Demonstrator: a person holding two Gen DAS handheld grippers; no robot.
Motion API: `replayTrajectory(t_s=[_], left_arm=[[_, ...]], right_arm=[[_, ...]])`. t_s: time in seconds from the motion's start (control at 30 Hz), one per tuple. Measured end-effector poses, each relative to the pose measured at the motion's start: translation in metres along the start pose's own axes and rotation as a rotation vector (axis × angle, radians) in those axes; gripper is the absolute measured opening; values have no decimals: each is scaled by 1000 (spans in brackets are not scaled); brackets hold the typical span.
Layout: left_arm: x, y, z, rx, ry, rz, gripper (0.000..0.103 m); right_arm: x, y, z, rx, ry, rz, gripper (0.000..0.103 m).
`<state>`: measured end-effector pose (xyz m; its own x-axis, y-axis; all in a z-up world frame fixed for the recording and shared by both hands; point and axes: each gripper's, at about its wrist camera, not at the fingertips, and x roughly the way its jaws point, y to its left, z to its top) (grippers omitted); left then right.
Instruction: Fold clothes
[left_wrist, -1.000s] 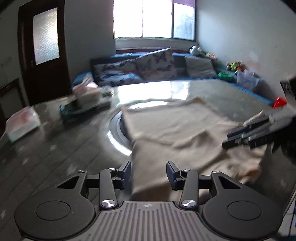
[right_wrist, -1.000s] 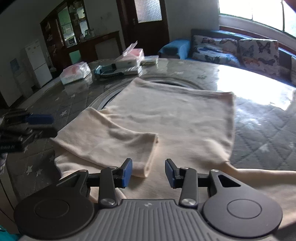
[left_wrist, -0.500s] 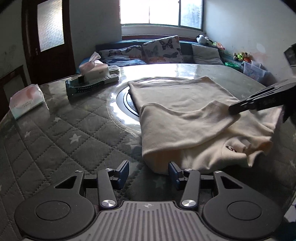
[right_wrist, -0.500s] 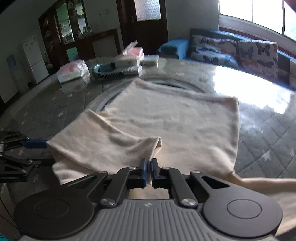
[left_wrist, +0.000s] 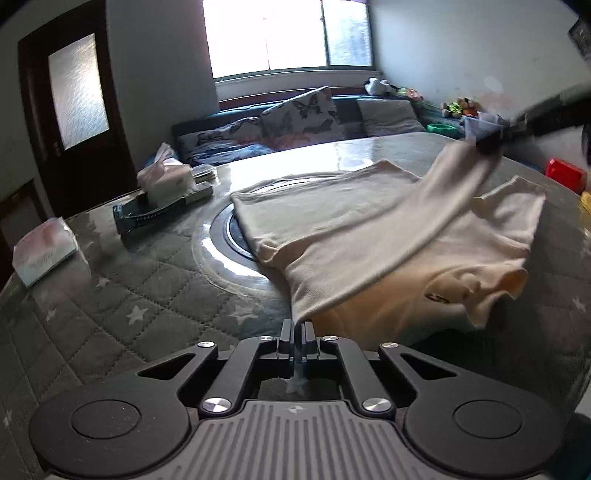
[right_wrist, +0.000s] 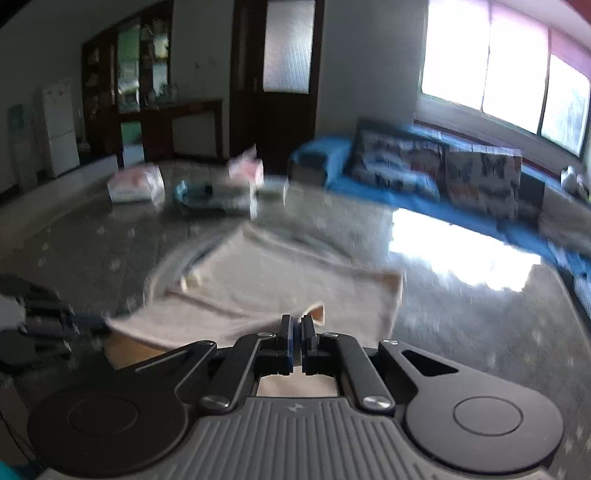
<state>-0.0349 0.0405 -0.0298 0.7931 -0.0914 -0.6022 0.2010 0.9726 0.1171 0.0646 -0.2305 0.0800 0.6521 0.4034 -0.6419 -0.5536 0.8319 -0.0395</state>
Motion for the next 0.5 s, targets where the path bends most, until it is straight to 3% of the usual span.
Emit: replayTrajectory(t_s=[0.2,0.5], left_arm=[[-1,5,-4,28,47,-15,4],[2,20,26,23,19,-29,7]], right_arm=[[31,-6,-33,27,137,22,7],[46,-24,-29,71,119,29,16]])
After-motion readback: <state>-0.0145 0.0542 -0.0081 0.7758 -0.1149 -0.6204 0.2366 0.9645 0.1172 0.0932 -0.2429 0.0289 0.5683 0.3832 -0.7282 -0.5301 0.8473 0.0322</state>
